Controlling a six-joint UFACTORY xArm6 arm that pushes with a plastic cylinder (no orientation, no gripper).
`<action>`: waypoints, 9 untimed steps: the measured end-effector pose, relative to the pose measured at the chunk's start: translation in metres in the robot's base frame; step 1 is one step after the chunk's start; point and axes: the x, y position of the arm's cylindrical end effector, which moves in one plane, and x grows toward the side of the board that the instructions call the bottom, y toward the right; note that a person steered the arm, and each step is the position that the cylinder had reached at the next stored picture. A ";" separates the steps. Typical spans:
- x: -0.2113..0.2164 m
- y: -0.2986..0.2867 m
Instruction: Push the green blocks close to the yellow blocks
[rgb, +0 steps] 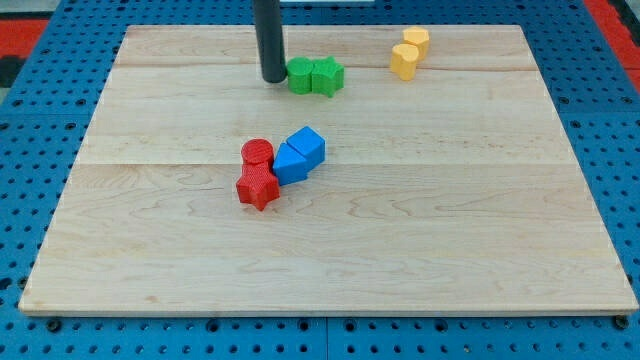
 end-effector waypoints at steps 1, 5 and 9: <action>-0.014 0.066; 0.040 0.117; 0.059 0.147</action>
